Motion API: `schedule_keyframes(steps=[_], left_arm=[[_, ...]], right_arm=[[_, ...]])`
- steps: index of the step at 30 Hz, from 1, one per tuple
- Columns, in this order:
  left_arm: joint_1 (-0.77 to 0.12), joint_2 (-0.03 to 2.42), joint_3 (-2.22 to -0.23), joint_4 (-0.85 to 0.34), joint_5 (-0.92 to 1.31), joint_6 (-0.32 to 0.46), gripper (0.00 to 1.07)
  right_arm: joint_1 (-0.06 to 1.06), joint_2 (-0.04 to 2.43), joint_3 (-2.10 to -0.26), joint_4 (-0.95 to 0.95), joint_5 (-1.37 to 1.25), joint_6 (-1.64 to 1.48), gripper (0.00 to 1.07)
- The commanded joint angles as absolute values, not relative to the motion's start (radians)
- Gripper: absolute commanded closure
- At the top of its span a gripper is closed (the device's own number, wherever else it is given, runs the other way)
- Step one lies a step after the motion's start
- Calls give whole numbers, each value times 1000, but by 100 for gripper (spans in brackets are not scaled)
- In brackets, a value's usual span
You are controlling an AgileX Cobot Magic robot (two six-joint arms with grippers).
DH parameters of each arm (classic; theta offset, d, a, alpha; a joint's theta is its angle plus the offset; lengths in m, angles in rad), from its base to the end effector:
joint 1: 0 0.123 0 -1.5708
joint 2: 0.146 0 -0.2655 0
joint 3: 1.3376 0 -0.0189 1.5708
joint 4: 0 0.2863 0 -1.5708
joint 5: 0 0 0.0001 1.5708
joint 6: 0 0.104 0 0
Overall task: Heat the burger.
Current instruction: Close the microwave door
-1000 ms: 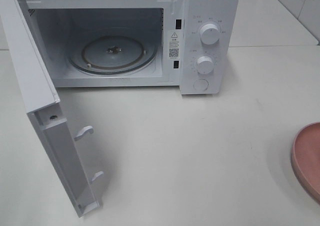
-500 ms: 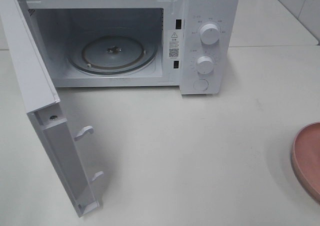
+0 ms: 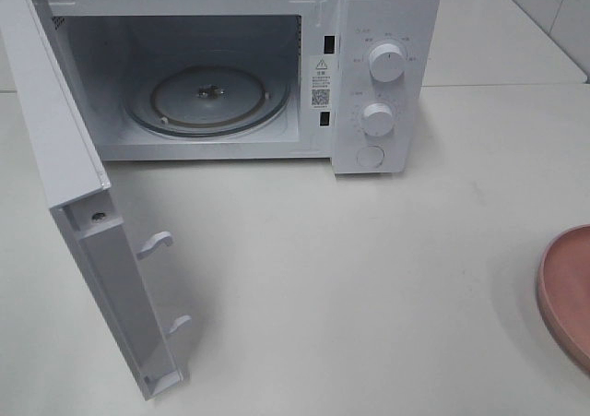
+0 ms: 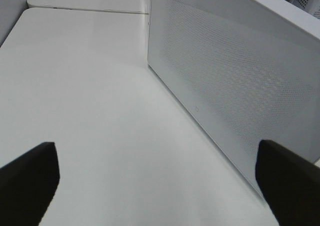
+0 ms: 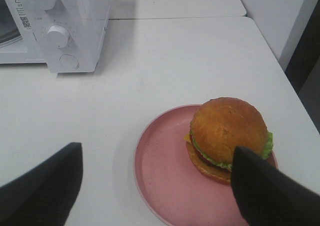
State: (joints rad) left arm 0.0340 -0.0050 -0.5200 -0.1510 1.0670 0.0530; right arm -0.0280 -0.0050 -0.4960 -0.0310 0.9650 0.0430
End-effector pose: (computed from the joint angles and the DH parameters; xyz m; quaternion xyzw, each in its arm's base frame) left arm 0.0538 -0.0119 0.2954 0.0121 0.8458 -0.0523 0.5308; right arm 0.0614 -0.0044 0.2966 0.0292 0.8264 -0.0113 0.5622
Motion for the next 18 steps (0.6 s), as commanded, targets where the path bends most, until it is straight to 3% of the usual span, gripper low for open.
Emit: schedule_keyframes(steps=[1,15,18], left_arm=[[35,-9,-518,-148,1069,52,7],[35,-9,-530,-150,1049,52,7],[35,-9,-542,-133,1020,51,11]], right_arm=[[-35,-30,-494,-27,961,30,31],[-35,-30,-494,-27,961,30,31],[-35,-30,-494,-27,961,30,31]])
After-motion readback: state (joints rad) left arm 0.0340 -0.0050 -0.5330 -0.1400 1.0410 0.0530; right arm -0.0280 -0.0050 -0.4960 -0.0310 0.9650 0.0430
